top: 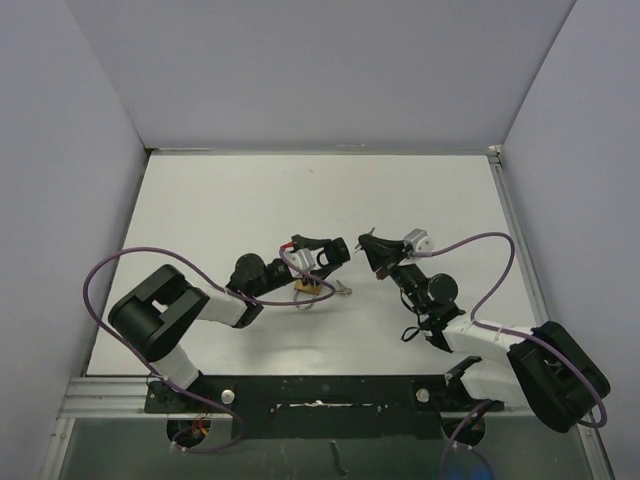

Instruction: Unlock with the key

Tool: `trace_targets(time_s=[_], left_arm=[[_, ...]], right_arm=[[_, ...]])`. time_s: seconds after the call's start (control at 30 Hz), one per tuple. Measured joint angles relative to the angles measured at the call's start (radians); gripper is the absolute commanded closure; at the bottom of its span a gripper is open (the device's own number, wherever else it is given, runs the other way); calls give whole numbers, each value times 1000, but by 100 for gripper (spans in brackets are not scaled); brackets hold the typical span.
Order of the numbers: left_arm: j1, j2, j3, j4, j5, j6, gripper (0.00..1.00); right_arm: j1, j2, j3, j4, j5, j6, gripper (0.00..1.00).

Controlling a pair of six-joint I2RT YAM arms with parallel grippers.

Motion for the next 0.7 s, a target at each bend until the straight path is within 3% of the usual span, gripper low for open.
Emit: trace_targets(time_s=[0.7], left_arm=[[-13, 38, 38, 1, 0, -11, 100]], right_arm=[[0, 34, 0, 130, -52, 104, 100]])
